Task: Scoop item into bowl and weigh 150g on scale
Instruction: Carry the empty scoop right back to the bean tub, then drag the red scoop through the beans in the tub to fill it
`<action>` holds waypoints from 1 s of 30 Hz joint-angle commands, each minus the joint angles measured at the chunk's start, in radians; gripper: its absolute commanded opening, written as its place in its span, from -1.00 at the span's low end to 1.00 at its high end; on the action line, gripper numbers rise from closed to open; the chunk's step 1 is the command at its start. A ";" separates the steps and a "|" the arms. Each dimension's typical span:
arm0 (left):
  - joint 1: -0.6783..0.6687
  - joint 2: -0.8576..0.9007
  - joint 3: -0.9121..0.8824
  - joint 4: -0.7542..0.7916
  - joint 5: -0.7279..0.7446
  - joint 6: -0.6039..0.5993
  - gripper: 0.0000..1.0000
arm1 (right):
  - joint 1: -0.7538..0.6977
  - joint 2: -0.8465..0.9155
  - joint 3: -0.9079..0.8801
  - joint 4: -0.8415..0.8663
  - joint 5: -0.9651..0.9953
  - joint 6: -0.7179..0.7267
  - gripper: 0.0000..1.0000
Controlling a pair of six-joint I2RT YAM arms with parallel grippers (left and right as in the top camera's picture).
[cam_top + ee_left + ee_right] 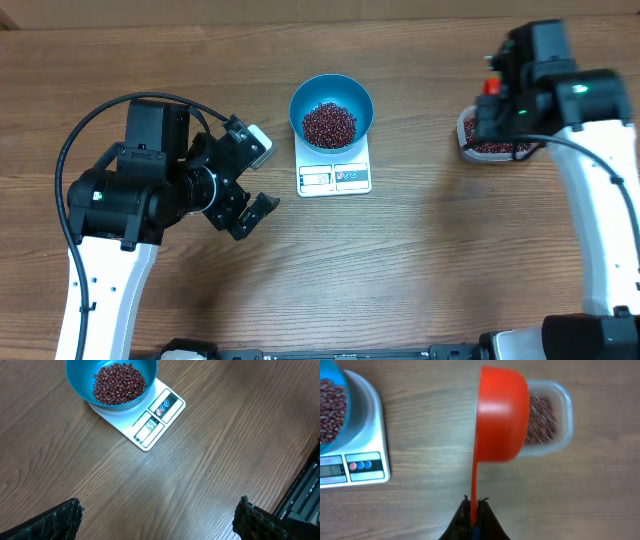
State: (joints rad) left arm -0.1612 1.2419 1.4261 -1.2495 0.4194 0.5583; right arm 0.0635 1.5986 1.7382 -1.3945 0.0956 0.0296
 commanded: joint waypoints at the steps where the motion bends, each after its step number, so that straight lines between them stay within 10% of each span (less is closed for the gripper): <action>1: 0.004 0.001 0.014 0.000 0.015 0.022 0.99 | -0.060 0.015 0.056 -0.054 -0.029 0.026 -0.93; 30: 0.004 0.001 0.014 0.000 0.015 0.022 0.99 | -0.123 0.451 0.056 0.050 0.315 -0.058 -0.93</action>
State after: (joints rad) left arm -0.1612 1.2419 1.4261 -1.2491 0.4194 0.5583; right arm -0.0582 2.0453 1.7798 -1.3647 0.3473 -0.0235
